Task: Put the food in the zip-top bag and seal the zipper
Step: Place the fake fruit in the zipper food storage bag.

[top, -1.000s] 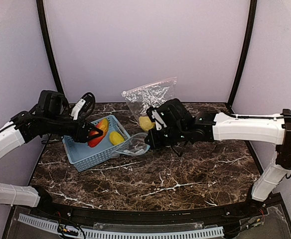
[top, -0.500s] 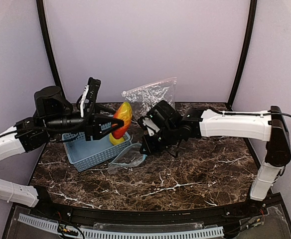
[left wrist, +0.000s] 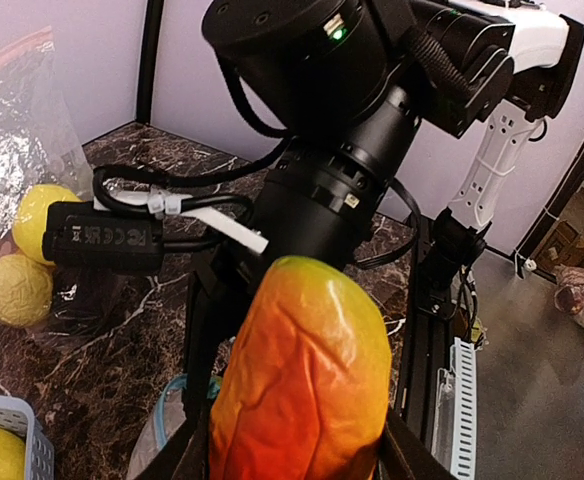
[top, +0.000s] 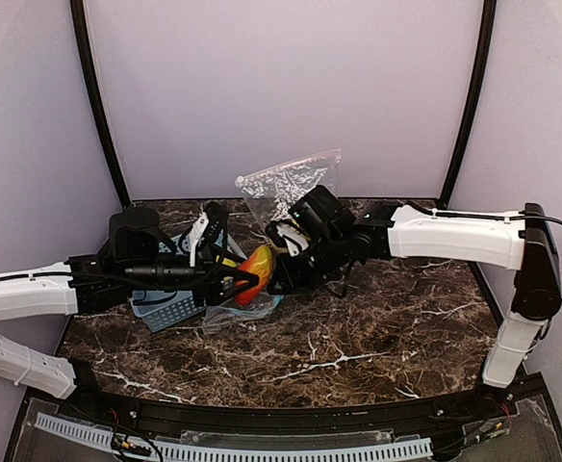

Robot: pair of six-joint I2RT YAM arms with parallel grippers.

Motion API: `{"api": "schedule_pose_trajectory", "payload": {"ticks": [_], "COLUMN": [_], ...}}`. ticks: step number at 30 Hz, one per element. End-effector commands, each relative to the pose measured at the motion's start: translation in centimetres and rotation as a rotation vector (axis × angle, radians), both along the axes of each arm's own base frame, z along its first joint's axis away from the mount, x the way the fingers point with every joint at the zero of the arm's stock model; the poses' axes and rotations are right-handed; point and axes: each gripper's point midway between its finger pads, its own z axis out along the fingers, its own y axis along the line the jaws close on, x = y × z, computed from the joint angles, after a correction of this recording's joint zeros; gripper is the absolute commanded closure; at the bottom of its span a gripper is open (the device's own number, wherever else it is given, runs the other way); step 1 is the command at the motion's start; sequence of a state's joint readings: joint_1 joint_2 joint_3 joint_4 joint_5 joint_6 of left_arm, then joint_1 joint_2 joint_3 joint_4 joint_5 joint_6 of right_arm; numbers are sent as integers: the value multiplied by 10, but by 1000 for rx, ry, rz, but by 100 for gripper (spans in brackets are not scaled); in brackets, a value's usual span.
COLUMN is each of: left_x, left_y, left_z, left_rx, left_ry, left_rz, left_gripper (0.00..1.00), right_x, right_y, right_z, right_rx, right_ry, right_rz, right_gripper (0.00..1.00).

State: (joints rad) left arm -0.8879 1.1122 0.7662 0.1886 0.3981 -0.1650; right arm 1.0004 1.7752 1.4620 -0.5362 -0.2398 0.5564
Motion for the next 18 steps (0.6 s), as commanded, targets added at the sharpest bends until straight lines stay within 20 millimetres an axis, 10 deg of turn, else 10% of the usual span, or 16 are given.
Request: {"api": "schedule_pose_trajectory", "payload": {"ticks": [1, 18], "left_x": [7, -2], "left_y": [3, 25], "left_z": [-17, -85], "left_rx": [50, 401], "left_ry": [-15, 74], "left_rz": [43, 29], "left_gripper": [63, 63], "right_x": [0, -4], "right_y": [5, 3], "right_z": [10, -2], "right_rx": [28, -8], "right_ry": [3, 31], "right_rz": [16, 41], "right_gripper": [100, 100]}}
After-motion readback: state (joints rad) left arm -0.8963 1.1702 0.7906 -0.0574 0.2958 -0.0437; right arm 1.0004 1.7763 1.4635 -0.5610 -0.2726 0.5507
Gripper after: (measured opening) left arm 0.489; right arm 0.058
